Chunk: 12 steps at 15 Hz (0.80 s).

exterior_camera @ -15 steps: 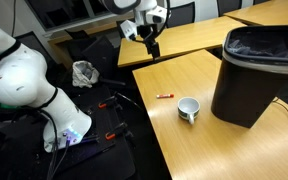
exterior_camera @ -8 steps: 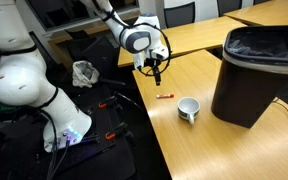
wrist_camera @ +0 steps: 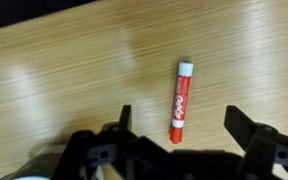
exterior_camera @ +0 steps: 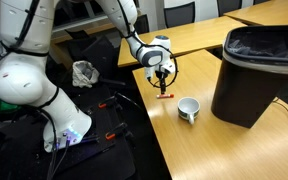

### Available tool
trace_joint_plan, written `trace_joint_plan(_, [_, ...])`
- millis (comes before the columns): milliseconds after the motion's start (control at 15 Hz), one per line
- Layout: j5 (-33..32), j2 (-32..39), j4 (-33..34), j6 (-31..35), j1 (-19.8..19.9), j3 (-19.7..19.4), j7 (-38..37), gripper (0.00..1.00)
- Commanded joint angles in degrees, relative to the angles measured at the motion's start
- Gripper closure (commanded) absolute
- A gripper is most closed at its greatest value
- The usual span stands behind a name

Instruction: Put the marker in the mug cup

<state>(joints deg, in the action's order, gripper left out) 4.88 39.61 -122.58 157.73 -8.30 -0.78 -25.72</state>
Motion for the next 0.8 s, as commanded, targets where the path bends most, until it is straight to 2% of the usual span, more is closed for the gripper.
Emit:
trace_joint_plan(0, [2.4,4.8,6.1,-2.0,-1.6,-1.0,-0.6,0.0])
trace_joint_plan(467, [4.7,12.0,13.9,-3.5,-1.0,-0.1,0.1,0.0])
trace_joint_plan(533, [5.0,12.6,14.5,-3.6,-1.0,-0.2,0.2,0.18])
trace_joint_plan(733, [5.4,14.2,15.9,-3.7,-0.8,0.0,0.5,0.42])
